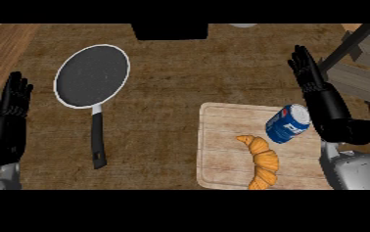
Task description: Pick the can from the cutting board and place it in the tiered basket
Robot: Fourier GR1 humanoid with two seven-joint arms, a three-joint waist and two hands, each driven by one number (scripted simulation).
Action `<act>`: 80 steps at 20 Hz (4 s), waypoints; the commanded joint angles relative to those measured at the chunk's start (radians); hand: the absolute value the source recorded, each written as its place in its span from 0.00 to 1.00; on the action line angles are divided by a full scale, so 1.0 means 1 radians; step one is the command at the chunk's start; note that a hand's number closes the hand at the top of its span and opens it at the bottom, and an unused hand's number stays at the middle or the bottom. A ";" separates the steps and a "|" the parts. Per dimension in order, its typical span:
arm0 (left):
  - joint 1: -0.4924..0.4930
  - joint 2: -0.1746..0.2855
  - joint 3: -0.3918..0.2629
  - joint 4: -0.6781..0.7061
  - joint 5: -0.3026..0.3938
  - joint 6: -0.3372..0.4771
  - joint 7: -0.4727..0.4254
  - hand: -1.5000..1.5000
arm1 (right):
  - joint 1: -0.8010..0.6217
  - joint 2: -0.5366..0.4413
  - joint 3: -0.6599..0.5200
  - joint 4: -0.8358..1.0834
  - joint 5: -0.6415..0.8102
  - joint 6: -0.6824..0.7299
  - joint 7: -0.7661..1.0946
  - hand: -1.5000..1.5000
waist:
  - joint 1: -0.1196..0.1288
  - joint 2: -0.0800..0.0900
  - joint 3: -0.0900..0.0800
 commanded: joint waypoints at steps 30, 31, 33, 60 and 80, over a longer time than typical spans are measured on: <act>-0.063 -0.070 -0.157 -0.032 0.076 -0.156 0.330 0.50 | -0.069 -0.288 0.165 -0.390 0.339 0.287 1.299 0.00 | 0.018 0.017 -0.028; -0.062 -0.057 -0.144 -0.042 0.095 -0.175 0.344 0.50 | -0.077 -0.283 0.157 -0.406 0.301 0.309 1.360 0.00 | 0.016 0.016 -0.025; -0.060 -0.054 -0.144 -0.053 0.102 -0.190 0.351 0.50 | -0.172 -0.258 0.162 -0.385 0.263 0.324 1.450 0.00 | 0.031 0.019 -0.024; -0.004 -0.120 -0.118 -0.069 0.049 -0.203 0.329 0.50 | -0.072 -0.127 0.246 -0.136 0.615 0.214 1.366 0.00 | 0.010 0.018 -0.020; -0.030 -0.123 -0.056 -0.083 0.028 -0.215 0.391 0.50 | 0.106 -0.410 0.094 -0.082 0.483 0.447 0.862 1.00 | -0.021 0.015 -0.016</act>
